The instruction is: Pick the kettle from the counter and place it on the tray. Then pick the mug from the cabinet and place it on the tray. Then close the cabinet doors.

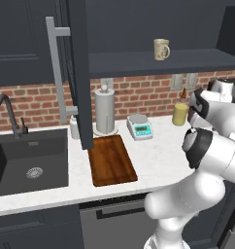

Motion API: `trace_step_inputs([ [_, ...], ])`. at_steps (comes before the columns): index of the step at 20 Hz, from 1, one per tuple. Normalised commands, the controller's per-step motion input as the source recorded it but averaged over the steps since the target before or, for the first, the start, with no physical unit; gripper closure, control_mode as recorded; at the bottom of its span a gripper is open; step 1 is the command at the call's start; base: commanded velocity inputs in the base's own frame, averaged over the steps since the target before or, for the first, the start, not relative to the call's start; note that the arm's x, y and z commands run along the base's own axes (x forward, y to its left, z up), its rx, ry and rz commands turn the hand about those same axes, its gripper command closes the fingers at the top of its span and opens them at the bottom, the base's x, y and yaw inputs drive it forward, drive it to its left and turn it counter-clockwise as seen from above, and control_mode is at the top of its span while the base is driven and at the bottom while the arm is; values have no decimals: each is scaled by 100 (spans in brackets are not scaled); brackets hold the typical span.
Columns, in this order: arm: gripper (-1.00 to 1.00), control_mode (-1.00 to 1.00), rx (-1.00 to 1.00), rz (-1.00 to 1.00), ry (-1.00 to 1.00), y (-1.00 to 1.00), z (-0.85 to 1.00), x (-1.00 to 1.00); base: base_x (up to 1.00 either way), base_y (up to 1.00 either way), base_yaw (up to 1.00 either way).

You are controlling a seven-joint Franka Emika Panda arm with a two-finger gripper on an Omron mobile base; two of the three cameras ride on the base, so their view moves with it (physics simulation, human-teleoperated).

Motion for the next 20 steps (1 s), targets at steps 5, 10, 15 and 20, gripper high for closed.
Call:
trace_step_inputs([
  [5, -100, -100, 0, 0, 0, -6, -16, 15, 0, 0, 0],
  [10, -100, -100, 1, 0, 0, -5, -15, 16, 0, 0, 0],
  [15, -100, -100, 2, 0, 0, -3, -11, 12, 0, 0, 0],
  [20, -100, -100, 3, 0, 0, -4, -7, 10, 0, 0, 0],
])
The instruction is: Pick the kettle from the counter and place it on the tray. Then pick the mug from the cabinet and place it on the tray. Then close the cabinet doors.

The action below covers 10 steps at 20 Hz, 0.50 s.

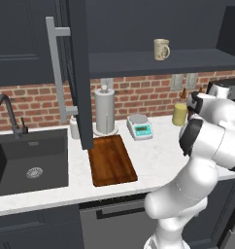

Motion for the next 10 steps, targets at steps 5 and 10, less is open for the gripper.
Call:
trace_step_inputs([
  [5, -100, -100, 1, 0, 0, -5, -6, 8, 0, 0, 0],
  [10, -100, -100, 0, 0, 0, -1, -12, 10, 0, 0, 0],
])
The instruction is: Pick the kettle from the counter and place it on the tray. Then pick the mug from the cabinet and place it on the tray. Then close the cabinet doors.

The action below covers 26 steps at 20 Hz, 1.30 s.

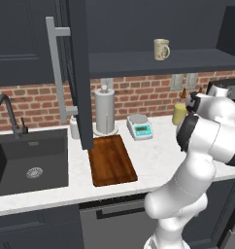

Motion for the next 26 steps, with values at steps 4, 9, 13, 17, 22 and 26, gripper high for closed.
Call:
trace_step_inputs([
  [4, -100, -100, 0, 0, 0, -1, -13, 7, 0, 0, 0],
  [9, -100, -100, 0, 0, 0, -4, -9, 9, 0, 0, 0],
  [13, -100, -100, 0, 0, 0, -2, -4, 10, 0, 0, 0],
  [17, 100, -100, 0, 0, 1, -2, 0, 1, 0, 0, 0],
  [22, 100, -100, 0, 0, 0, 0, 0, 0, 0, 0, 0],
  [26, 100, -100, 0, 0, 1, 0, 0, 0, 0, 0, 0],
])
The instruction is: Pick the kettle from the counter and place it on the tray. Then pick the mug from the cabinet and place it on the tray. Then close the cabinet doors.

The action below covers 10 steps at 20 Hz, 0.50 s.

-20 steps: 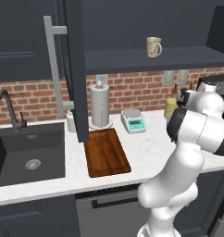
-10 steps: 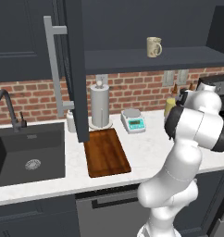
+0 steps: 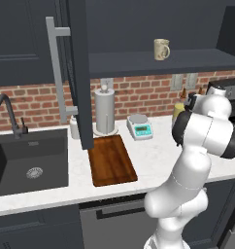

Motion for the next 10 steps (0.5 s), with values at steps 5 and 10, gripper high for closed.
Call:
trace_step_inputs([
  [5, 100, -100, 0, 0, 0, 0, 0, 0, 0, 0, 0],
  [10, 100, -100, 0, 0, 0, 0, 2, -8, 0, 0, 0],
])
